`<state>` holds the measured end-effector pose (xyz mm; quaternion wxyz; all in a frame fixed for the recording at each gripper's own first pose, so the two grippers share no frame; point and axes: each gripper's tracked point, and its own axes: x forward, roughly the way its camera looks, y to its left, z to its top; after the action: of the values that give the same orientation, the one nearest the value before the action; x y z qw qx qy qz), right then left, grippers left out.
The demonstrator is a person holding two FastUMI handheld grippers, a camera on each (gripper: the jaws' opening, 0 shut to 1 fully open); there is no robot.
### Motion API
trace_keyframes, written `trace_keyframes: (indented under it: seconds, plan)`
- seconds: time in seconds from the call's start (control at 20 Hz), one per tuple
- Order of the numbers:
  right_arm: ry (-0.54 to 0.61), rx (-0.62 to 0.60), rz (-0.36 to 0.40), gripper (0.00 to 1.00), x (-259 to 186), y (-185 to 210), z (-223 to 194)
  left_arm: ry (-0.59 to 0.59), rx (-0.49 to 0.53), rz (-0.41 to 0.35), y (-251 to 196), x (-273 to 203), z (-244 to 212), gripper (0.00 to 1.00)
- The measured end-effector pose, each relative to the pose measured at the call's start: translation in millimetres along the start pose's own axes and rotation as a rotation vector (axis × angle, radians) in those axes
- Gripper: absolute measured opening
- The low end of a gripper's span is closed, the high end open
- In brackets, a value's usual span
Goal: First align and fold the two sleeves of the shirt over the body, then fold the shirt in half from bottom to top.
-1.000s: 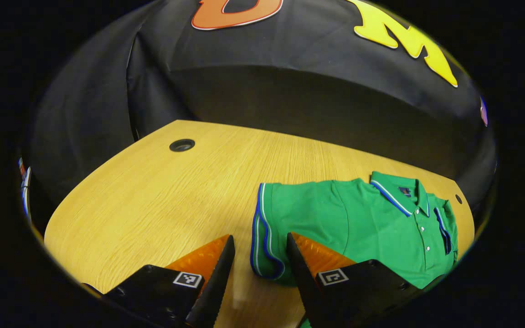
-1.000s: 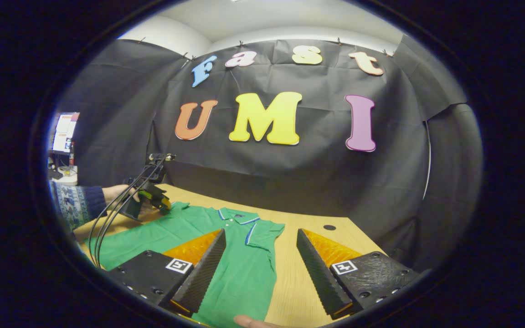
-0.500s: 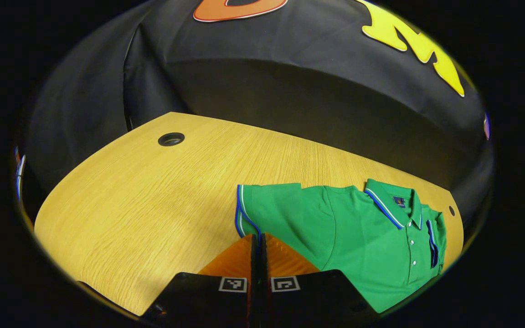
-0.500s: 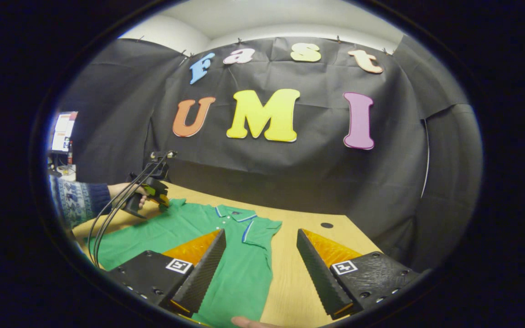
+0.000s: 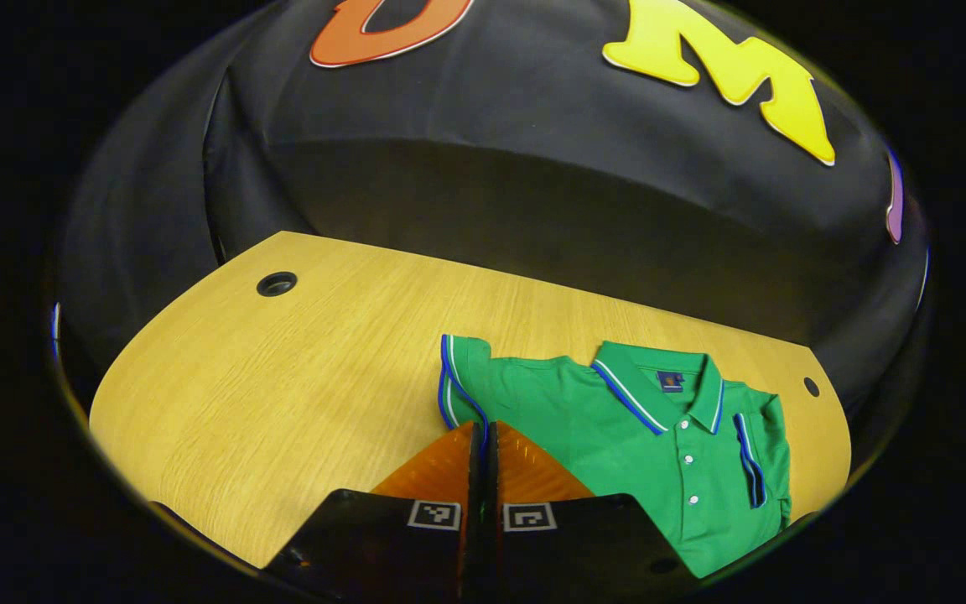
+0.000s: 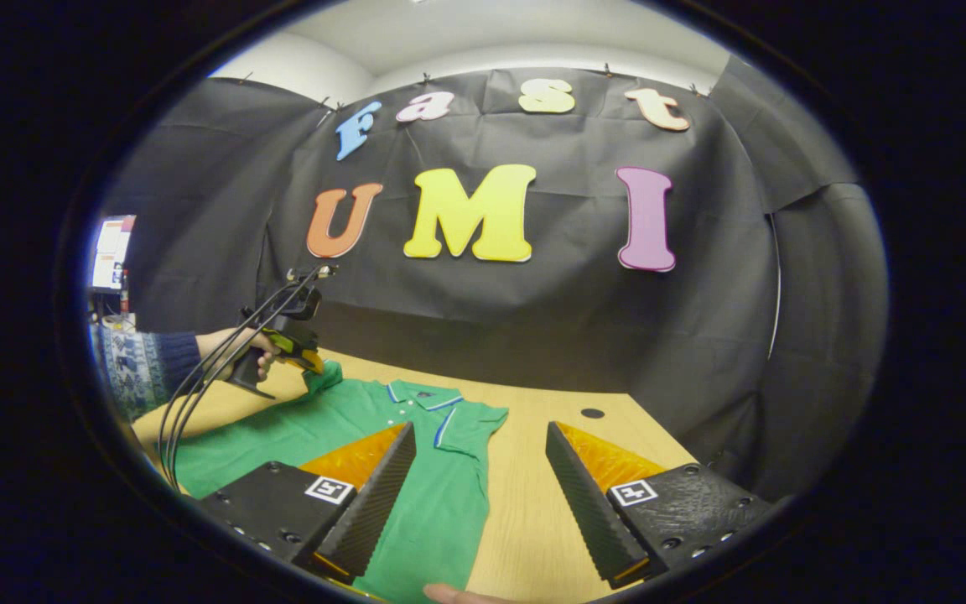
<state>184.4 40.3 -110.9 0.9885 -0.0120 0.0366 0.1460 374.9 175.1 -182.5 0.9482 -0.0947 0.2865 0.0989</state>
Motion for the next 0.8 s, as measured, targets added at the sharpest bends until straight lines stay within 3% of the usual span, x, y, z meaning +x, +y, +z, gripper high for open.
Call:
trace_keyframes:
  seconds: [0.3,0.4,0.5,0.55,0.6,0.7,0.75,0.8]
  plan:
    - [-0.003,0.015,-0.04,0.95,2,-18,-1,0.014,0.071,-0.013,-49,-5,-8,0.06]
    - [0.008,0.015,-0.051,0.95,3,-22,-4,0.01,0.08,-0.043,-69,-13,-7,0.12]
    - [0.01,0.014,-0.064,0.95,2,-26,-2,-0.009,0.072,-0.101,-94,-26,-4,0.37]
    - [0.009,0.017,-0.063,0.95,1,-26,0,-0.021,0.086,-0.104,-100,-37,-2,0.63]
    - [0.009,0.02,-0.062,0.95,0,-26,1,-0.051,0.101,-0.09,-101,-46,5,0.71]
    - [0.007,0.024,-0.069,0.95,-6,-29,7,-0.103,0.114,-0.109,-115,-72,14,0.76]
    - [0.0,0.026,-0.075,0.95,-10,-30,12,-0.13,0.115,-0.112,-120,-86,17,0.98]
    - [-0.011,0.03,-0.079,0.95,-15,-31,19,-0.15,0.124,-0.118,-122,-99,19,1.0]
